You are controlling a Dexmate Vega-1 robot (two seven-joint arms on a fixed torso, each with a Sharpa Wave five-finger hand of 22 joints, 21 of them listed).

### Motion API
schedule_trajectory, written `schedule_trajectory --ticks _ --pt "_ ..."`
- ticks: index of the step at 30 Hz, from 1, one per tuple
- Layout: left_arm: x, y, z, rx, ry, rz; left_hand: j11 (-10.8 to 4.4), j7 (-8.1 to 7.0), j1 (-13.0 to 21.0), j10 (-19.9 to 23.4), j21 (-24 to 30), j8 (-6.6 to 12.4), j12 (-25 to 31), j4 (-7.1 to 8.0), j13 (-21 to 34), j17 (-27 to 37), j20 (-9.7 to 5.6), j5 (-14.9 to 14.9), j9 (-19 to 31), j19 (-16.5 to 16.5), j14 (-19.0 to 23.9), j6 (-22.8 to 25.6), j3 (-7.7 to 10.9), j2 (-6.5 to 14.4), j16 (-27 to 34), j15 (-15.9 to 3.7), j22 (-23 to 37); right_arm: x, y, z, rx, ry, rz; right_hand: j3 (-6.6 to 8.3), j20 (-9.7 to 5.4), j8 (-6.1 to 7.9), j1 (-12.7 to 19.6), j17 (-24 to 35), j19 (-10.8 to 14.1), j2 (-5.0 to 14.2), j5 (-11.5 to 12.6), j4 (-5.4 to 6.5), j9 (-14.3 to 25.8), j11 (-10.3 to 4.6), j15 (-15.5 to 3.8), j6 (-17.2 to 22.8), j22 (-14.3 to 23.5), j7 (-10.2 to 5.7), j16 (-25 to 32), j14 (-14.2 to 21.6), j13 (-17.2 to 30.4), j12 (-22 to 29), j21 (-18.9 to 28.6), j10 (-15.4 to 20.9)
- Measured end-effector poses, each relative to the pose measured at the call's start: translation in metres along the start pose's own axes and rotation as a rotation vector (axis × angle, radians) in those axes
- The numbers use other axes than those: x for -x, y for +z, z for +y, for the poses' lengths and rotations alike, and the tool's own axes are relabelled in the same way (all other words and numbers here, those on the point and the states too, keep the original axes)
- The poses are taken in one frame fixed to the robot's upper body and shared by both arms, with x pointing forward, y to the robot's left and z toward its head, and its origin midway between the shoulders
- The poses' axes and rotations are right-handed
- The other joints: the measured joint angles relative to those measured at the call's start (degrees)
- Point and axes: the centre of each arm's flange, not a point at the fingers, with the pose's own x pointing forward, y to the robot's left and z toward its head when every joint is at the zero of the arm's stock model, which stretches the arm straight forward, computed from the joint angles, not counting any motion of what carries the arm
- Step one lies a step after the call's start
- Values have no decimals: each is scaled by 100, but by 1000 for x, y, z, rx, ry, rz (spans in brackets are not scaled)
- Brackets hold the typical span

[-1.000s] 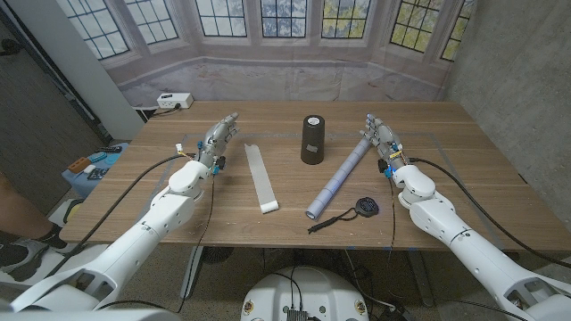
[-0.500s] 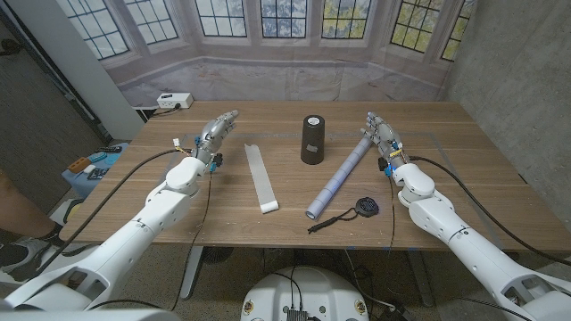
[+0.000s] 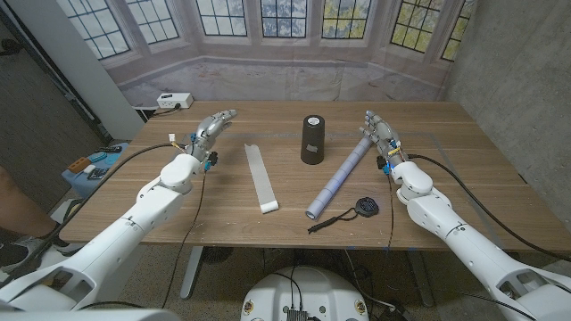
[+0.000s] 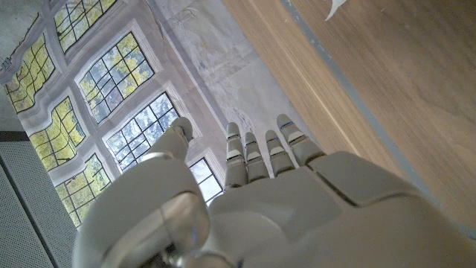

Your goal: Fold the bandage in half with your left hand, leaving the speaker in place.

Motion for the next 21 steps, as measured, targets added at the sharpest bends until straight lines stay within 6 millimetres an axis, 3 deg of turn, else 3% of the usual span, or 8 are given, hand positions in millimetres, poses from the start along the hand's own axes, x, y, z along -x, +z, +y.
schedule_trajectory --ticks 7,9,19,21 --pt "0 20 4 -74 -1 -23 67 -99 164 -67 0 0 -48 -21 0 0 0 0 0 0 -18 100 -21 -61 0 99 0 -2 0 0 2 11 0 -16 42 0 0 0 42 0 0 -16 26 30 0 31 0 31 0 0 0 0 0 30" --pt "0 17 7 -142 20 9 101 -99 193 -101 0 -21 -69 -31 0 0 21 0 0 -21 -44 100 -31 -90 0 125 0 -4 0 -1 5 10 1 -16 42 0 0 -16 42 0 0 -16 28 30 0 31 0 31 0 0 0 0 0 30" --pt "-2 41 9 -308 13 7 245 -38 268 -311 -34 -35 -136 -11 -1 3 52 0 -1 -53 -139 292 -85 -164 -25 219 -1 -7 2 -4 14 20 -3 1 42 0 0 -26 42 0 -27 -32 28 30 0 30 0 31 0 0 0 0 0 30" --pt "-3 48 8 -315 7 -7 342 -18 282 -407 -55 -35 -157 14 -1 27 85 0 -1 -86 -212 344 -135 -178 -47 290 -1 -7 2 -4 15 22 -3 1 42 0 0 -26 42 0 -27 -32 27 30 0 30 0 31 0 0 0 10 0 30"
